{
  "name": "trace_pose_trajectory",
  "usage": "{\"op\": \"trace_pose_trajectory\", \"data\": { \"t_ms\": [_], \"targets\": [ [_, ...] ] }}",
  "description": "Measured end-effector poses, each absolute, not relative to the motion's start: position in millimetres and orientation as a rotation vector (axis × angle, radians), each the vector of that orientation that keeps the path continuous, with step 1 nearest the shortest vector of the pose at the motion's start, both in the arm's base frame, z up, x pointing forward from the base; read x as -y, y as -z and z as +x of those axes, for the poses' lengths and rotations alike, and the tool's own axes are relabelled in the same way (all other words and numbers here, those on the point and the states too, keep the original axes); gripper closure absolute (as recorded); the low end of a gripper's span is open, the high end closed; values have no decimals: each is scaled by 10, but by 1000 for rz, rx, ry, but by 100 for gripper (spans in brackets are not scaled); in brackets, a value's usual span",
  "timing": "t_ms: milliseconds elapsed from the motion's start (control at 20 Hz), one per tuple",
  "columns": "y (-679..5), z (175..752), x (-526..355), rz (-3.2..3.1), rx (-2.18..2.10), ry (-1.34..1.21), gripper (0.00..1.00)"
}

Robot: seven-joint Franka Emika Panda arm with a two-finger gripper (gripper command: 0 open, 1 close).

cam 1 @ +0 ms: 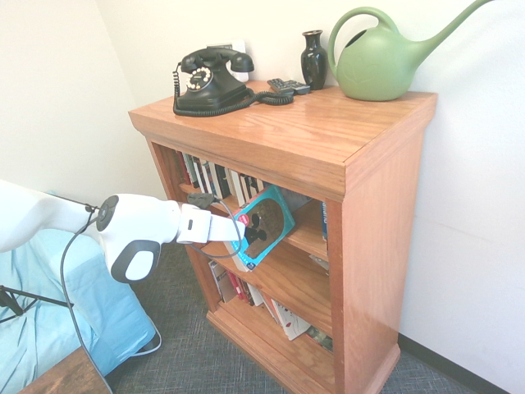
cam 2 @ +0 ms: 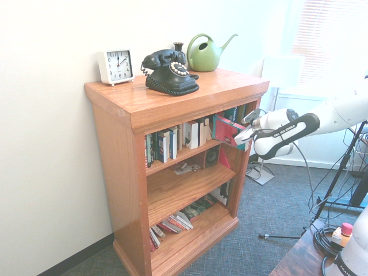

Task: Organize the shelf

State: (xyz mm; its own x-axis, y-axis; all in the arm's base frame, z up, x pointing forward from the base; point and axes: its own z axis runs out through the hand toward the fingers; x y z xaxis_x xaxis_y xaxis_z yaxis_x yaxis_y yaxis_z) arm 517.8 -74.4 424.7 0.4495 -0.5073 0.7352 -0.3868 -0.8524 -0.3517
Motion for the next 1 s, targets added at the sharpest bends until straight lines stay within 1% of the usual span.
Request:
{"op": "trace_pose_trajectory", "data": {
  "t_ms": [450,1000],
  "targets": [
    [-4191,5312,804,-2561,-814,1362,100],
    [-4182,5768,757,-2539,-816,1397,100]
  ]
}}
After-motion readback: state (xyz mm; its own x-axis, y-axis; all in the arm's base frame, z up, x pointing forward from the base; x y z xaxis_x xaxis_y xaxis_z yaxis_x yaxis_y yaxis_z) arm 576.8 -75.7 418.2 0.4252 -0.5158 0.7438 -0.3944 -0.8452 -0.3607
